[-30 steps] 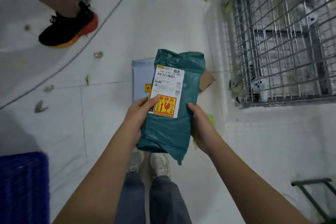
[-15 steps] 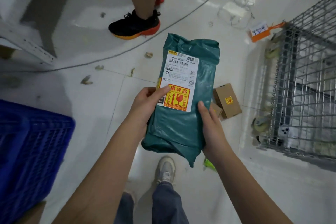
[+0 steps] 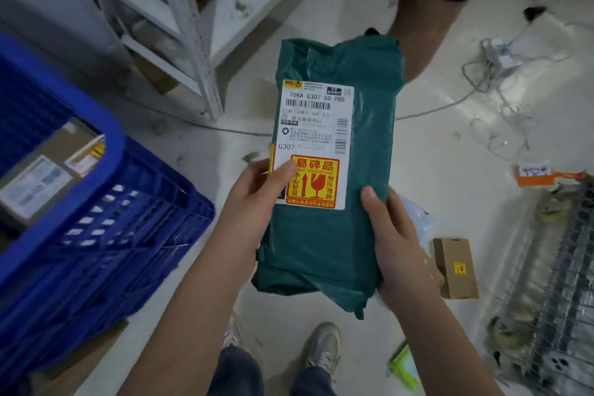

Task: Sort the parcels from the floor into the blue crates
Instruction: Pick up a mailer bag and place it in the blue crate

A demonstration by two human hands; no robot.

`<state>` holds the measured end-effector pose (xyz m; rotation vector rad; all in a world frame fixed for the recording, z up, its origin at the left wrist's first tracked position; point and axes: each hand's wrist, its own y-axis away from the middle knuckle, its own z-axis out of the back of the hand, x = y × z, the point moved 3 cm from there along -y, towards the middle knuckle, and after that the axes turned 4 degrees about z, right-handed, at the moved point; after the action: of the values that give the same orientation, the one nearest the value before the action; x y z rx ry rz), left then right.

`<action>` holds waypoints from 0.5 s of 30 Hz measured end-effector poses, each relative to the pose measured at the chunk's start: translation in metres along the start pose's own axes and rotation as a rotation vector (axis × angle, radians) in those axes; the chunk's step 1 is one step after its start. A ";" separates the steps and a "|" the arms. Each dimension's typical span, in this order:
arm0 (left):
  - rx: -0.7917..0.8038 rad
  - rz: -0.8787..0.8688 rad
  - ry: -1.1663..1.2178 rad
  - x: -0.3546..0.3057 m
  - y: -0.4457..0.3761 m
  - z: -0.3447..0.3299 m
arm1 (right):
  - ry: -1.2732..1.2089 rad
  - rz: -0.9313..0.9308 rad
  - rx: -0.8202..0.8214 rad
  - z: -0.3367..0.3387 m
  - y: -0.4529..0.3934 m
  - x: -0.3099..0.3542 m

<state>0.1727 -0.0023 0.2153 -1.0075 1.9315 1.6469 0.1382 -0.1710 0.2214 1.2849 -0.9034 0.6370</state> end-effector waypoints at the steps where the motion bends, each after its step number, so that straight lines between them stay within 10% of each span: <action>1: -0.004 -0.011 0.002 -0.007 0.008 0.011 | 0.011 0.014 0.021 -0.012 0.005 0.007; 15: -0.196 -0.223 0.135 -0.107 0.135 0.166 | 0.022 0.038 0.483 -0.208 0.053 0.082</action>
<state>0.1191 0.1911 0.3448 -1.3880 1.6892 1.6998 0.1805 0.0359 0.3114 1.6867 -0.7819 0.9354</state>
